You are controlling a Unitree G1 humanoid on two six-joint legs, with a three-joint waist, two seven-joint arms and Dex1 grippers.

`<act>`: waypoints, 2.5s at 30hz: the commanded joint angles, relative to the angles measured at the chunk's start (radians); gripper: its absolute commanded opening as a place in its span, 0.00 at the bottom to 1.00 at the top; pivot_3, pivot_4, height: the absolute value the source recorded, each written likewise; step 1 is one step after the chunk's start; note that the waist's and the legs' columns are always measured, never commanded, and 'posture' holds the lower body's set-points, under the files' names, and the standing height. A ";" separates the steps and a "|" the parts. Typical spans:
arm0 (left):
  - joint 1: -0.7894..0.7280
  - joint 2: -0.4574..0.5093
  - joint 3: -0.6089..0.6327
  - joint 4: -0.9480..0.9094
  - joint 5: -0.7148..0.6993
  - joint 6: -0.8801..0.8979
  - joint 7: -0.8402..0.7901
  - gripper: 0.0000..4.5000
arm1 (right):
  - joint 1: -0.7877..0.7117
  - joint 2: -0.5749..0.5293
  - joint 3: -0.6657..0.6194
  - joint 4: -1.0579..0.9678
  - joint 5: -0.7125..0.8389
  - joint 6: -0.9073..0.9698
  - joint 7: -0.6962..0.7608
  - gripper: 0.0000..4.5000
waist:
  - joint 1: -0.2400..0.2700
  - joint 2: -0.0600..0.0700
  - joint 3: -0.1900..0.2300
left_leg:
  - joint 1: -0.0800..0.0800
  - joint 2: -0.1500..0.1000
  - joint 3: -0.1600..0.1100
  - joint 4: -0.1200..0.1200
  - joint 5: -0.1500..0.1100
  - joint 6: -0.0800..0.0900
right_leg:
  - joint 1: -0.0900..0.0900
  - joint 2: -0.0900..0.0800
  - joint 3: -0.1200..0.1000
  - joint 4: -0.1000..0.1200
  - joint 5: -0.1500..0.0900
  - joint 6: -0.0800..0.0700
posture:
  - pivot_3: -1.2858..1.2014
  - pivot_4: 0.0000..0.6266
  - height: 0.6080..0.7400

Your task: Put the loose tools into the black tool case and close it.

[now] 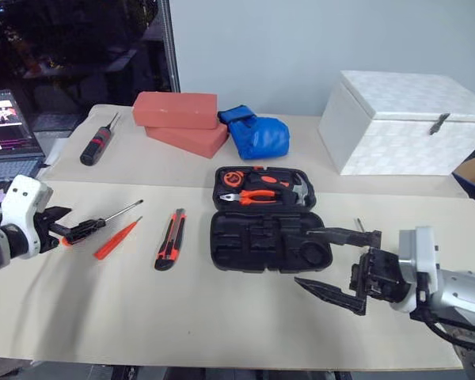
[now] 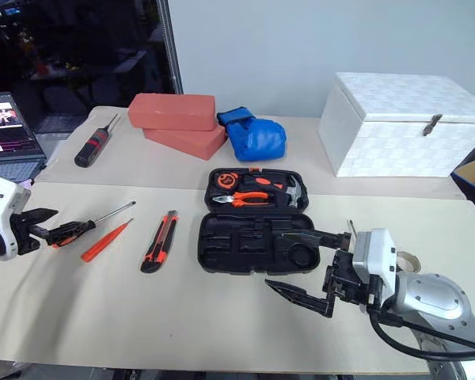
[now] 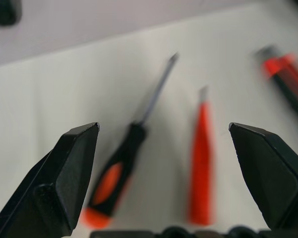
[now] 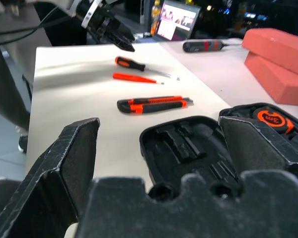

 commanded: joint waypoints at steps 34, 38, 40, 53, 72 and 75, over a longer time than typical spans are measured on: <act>-0.417 -0.204 -0.450 -0.328 0.190 -0.022 -0.406 0.17 | 0.228 0.023 -0.205 0.024 -0.097 0.003 -0.122 1.00 | 0.027 -0.001 -0.001 | -0.001 0.000 -0.001 0.015 0.000 0.004 | 0.003 0.002 0.002 0.014 -0.003 0.006 | 0.52 0.24 1.00; -0.551 -0.325 -0.580 -0.246 0.285 -0.043 -0.372 0.17 | 0.306 0.030 -0.290 0.026 -0.085 -0.027 -0.088 1.00 | 0.029 -0.002 -0.001 | -0.002 -0.002 -0.002 0.018 0.001 0.006 | 0.004 0.003 0.004 0.015 -0.001 0.006 | 0.52 0.24 1.00; -0.612 -0.378 -0.646 -0.174 0.342 -0.084 -0.379 0.17 | 0.339 0.033 -0.319 0.023 -0.077 -0.032 -0.069 1.00 | 0.028 -0.001 -0.001 | -0.001 -0.003 -0.002 0.018 0.002 0.008 | 0.006 0.003 0.005 0.014 -0.001 0.007 | 0.52 0.24 1.00; -0.943 -0.733 -0.864 0.542 0.662 -0.480 -0.355 0.17 | 0.389 0.077 -0.314 -0.006 -0.173 -0.068 -0.105 1.00 | 0.013 0.000 -0.002 | -0.002 -0.006 -0.008 0.018 0.001 0.010 | 0.011 0.004 0.005 0.010 -0.003 0.010 | 0.52 0.24 1.00; -0.915 -0.831 -0.816 0.563 0.745 -0.361 -0.385 0.17 | 0.279 0.044 -0.231 -0.073 -0.163 0.073 -0.225 1.00 | 0.012 0.002 -0.003 | -0.003 -0.008 -0.013 0.018 0.000 0.011 | 0.014 0.003 0.005 0.009 -0.006 0.012 | 0.52 0.24 1.00; -0.910 -0.826 -0.823 0.567 0.762 -0.369 -0.369 0.17 | 0.263 0.042 -0.222 -0.071 -0.167 0.081 -0.226 1.00 | 0.014 0.002 -0.003 | -0.005 -0.009 -0.013 0.018 0.000 0.011 | 0.014 0.003 0.005 0.009 -0.006 0.013 | 0.52 0.24 1.00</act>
